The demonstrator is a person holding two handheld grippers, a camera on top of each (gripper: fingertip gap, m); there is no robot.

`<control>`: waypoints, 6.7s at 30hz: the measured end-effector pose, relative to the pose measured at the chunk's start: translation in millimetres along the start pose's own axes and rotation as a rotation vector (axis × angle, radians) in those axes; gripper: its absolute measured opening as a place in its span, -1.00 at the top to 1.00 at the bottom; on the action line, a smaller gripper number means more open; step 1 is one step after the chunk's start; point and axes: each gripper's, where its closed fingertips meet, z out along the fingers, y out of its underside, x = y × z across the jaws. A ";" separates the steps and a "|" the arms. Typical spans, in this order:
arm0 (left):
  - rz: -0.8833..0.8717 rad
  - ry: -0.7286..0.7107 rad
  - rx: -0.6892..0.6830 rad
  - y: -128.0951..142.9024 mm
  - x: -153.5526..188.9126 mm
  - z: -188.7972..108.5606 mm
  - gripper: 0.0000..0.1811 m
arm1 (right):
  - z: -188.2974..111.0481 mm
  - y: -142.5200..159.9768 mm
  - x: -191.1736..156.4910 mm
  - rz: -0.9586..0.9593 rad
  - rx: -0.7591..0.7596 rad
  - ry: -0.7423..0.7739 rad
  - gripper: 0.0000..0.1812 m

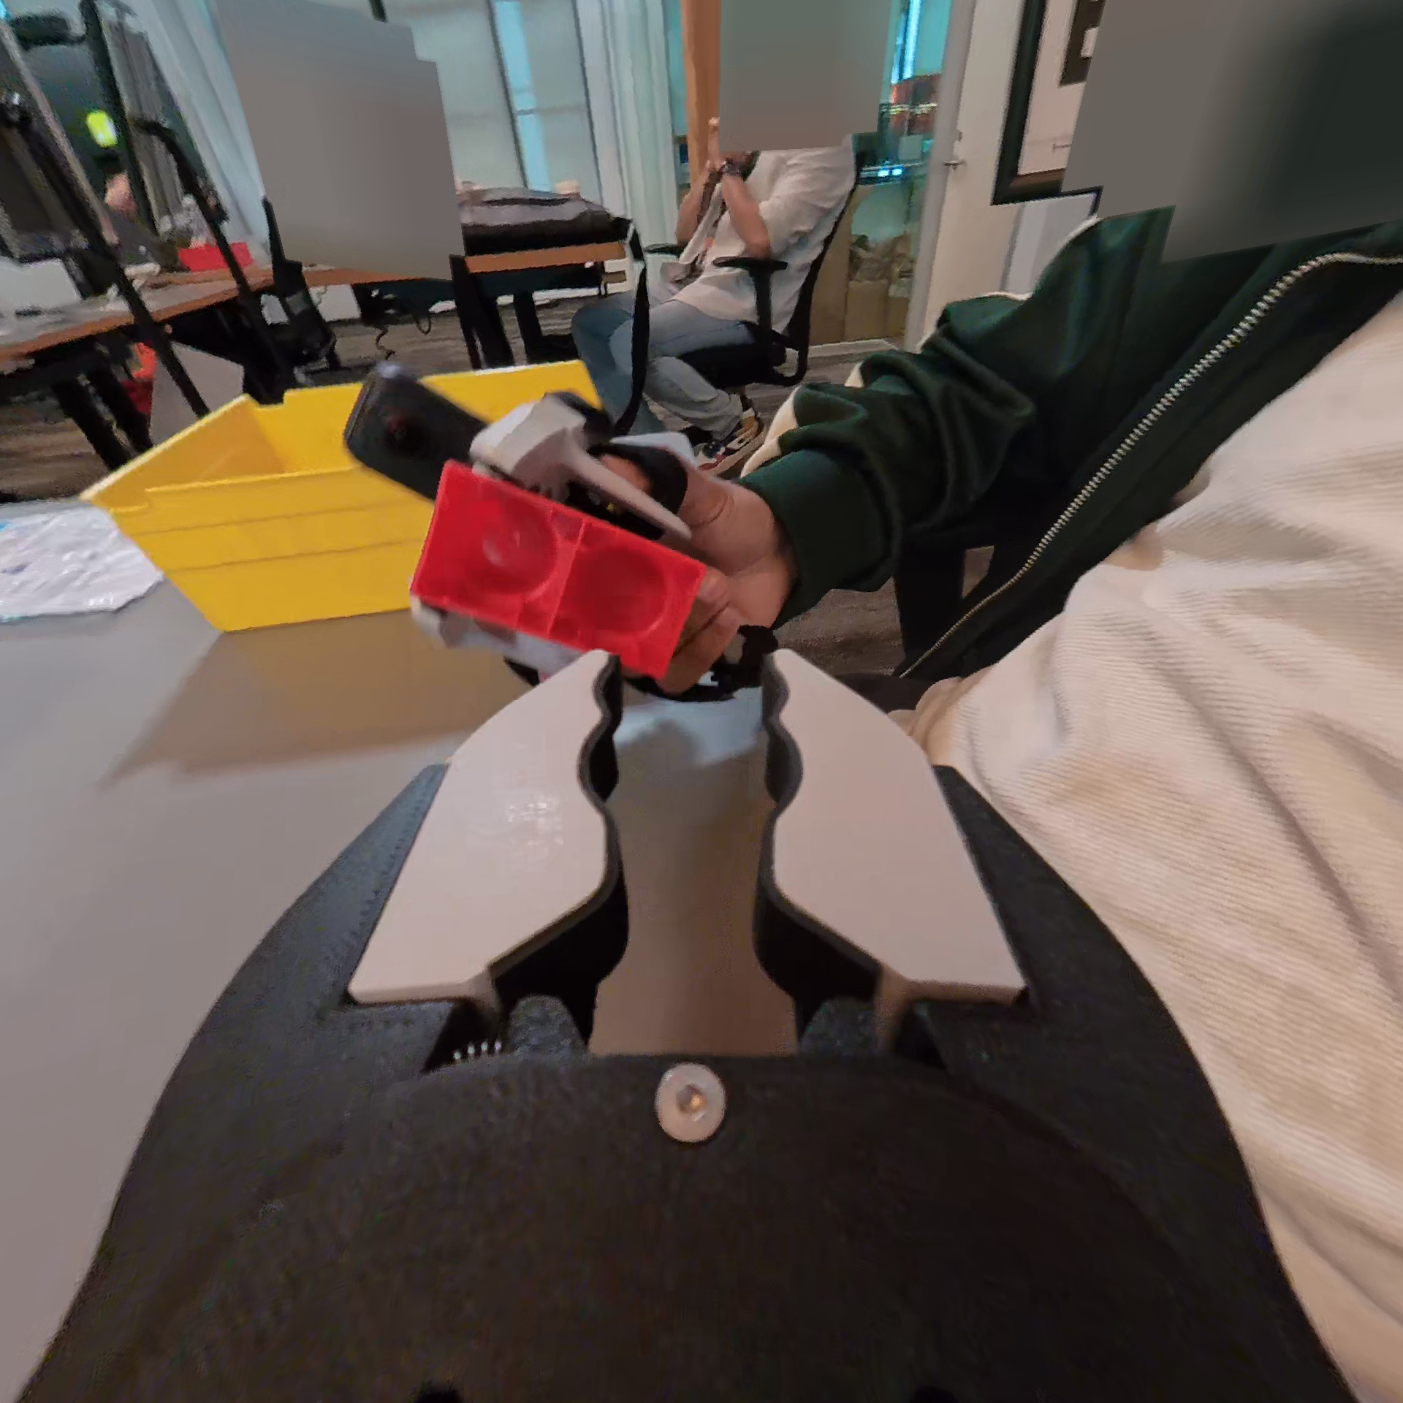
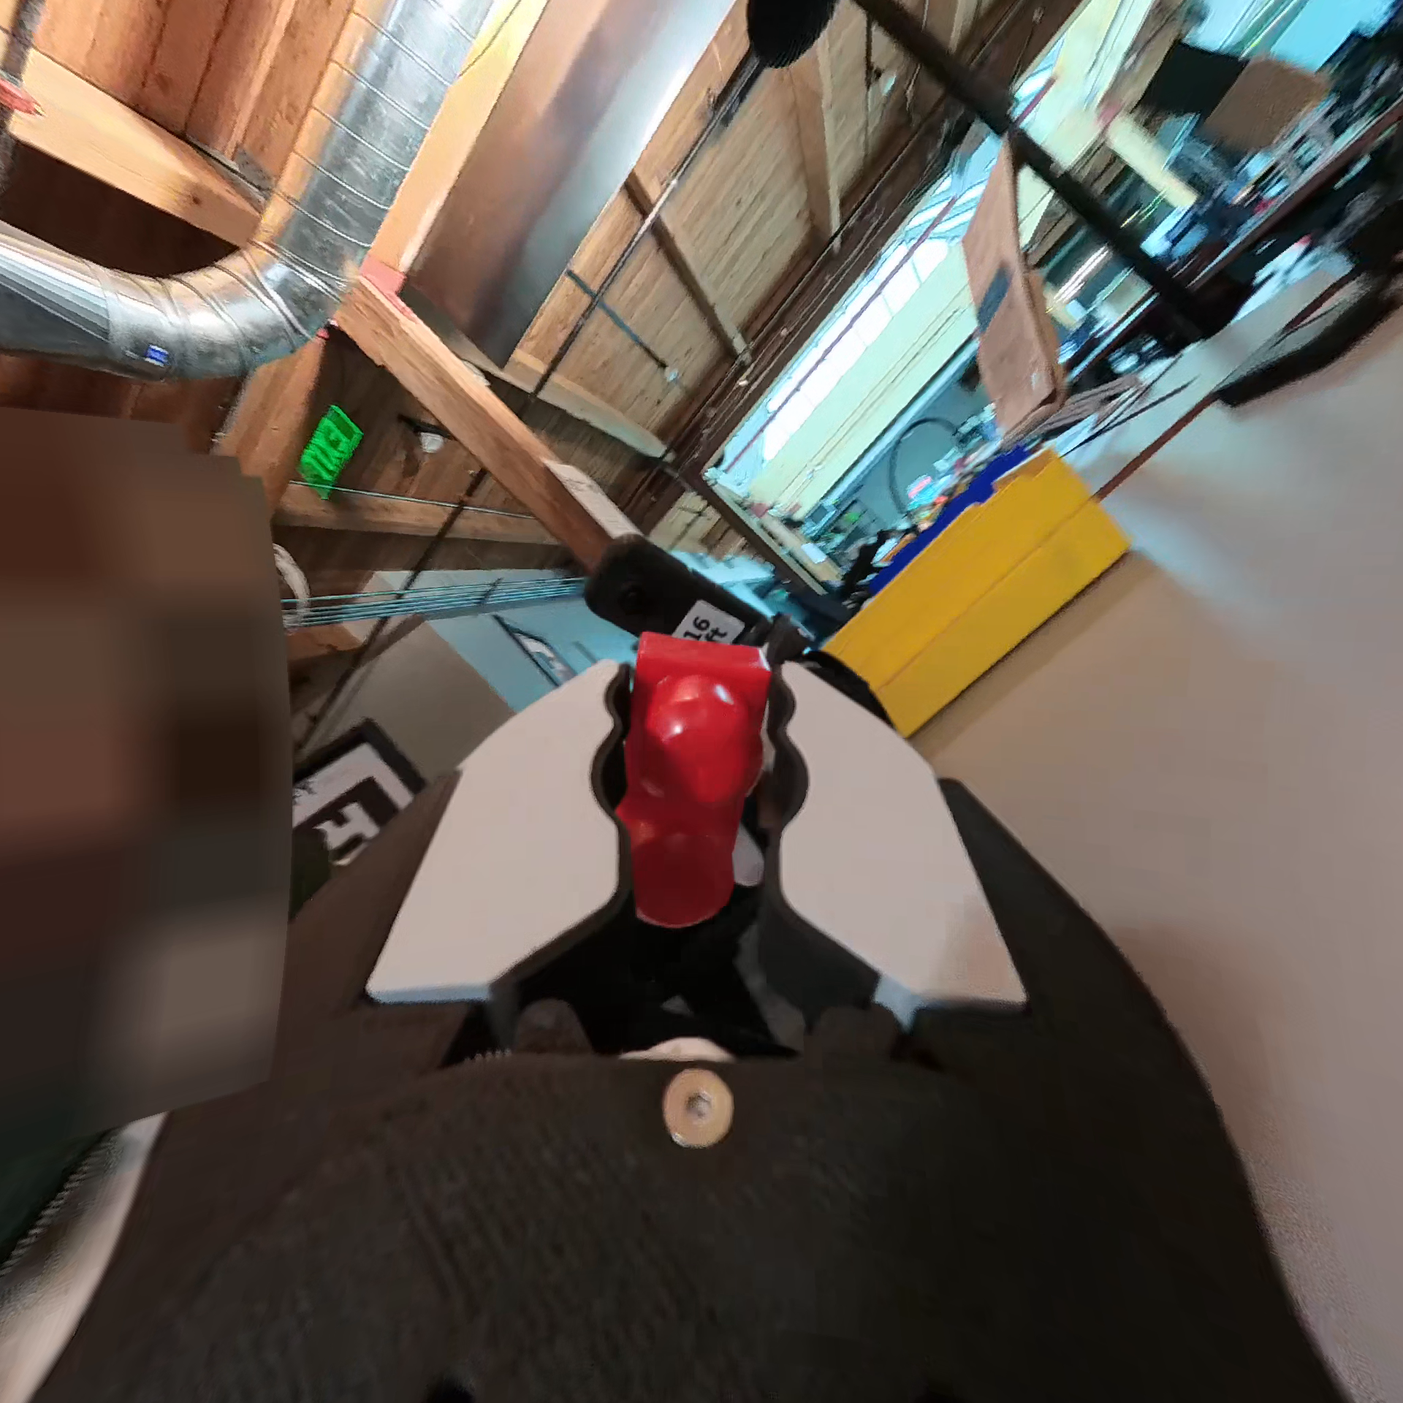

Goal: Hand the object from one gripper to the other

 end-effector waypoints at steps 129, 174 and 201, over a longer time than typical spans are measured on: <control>-0.491 -0.118 0.170 2.6 -32.5 6.7 0.54 | 1.6 2.2 1.9 -0.425 -0.098 0.291 0.14; 0.323 -0.206 -0.161 25.8 -17.1 12.1 0.19 | 3.6 53.8 8.5 0.305 -0.323 0.060 0.49; 0.322 -0.707 -0.587 60.4 -87.4 -28.0 0.19 | -19.6 9.0 47.1 -0.584 -0.310 0.612 0.21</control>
